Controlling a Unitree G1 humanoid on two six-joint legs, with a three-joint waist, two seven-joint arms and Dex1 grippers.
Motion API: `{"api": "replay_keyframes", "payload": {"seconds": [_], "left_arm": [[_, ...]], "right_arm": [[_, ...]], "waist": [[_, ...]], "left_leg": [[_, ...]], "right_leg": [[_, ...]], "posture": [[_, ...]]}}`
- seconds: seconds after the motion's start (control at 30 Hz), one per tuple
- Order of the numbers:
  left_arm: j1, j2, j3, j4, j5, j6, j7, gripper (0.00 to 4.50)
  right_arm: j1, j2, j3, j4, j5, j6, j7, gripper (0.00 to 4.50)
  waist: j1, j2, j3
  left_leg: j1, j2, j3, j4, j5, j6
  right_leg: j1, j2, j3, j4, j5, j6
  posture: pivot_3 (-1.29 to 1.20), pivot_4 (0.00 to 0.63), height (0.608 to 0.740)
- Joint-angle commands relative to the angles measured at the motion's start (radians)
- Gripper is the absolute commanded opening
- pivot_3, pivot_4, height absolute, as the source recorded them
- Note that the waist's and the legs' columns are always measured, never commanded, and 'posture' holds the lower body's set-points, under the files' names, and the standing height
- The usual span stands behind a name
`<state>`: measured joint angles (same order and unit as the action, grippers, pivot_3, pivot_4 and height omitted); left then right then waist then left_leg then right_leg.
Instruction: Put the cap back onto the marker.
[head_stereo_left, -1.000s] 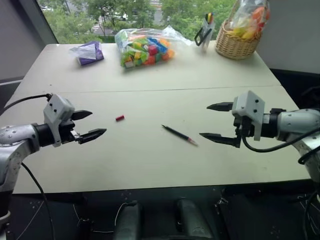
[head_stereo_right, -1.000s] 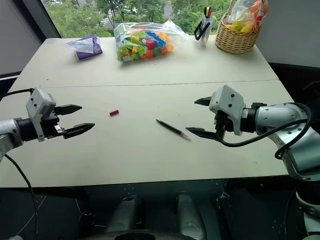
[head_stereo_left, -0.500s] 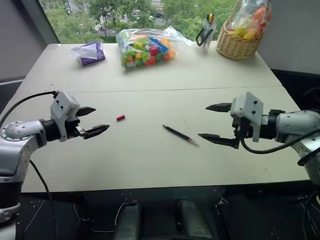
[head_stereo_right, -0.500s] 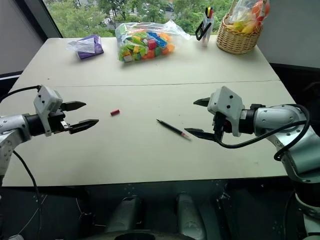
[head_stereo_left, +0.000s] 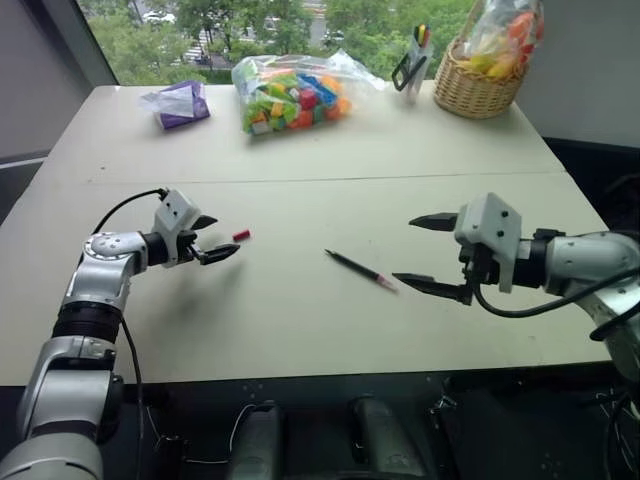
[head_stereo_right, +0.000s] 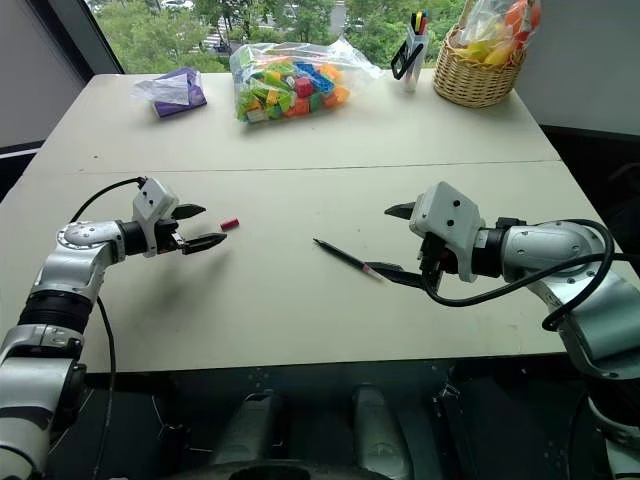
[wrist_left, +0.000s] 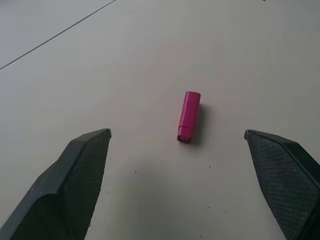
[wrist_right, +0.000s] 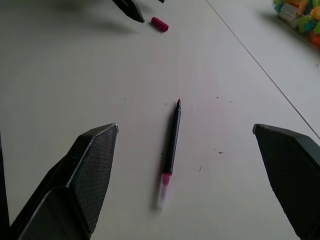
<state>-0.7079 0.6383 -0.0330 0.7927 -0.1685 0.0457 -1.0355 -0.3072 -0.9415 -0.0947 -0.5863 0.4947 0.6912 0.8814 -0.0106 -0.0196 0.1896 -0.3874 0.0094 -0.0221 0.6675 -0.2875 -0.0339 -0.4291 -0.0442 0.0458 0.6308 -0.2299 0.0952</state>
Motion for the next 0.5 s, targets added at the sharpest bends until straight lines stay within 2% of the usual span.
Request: {"api": "replay_keyframes", "payload": {"seconds": [0.03,0.27,0.5], "left_arm": [[-0.071,-0.019,-0.004,0.11,0.038,-0.093,-0.023,4.48],[-0.159,-0.066,-0.03,0.282,0.116,-0.203,-0.049,4.48],[-0.198,-0.074,-0.035,0.353,0.165,-0.22,-0.044,4.48]], "right_arm": [[0.009,-0.001,-0.05,-0.048,0.014,0.007,-0.03,4.49],[0.048,0.008,-0.084,-0.1,0.024,0.036,-0.086,4.49],[0.075,0.008,-0.104,-0.128,0.034,0.047,-0.12,4.49]], "waist": [[0.0,0.0,0.0],[0.0,0.0,0.0],[0.002,0.0,0.0]], "left_leg": [[0.0,0.0,0.0,0.0,0.0,0.0],[0.0,0.0,-0.001,0.0,0.0,0.0],[0.0,-0.001,-0.001,0.0,0.0,0.0]], "right_leg": [[0.0,0.0,0.0,0.0,0.0,0.0],[0.0,0.0,0.0,0.0,0.0,0.001],[0.0,-0.001,0.0,0.0,0.001,0.001]], "posture": [[0.0,0.15,0.74],[0.0,0.15,0.74],[0.0,0.15,0.74]]}}
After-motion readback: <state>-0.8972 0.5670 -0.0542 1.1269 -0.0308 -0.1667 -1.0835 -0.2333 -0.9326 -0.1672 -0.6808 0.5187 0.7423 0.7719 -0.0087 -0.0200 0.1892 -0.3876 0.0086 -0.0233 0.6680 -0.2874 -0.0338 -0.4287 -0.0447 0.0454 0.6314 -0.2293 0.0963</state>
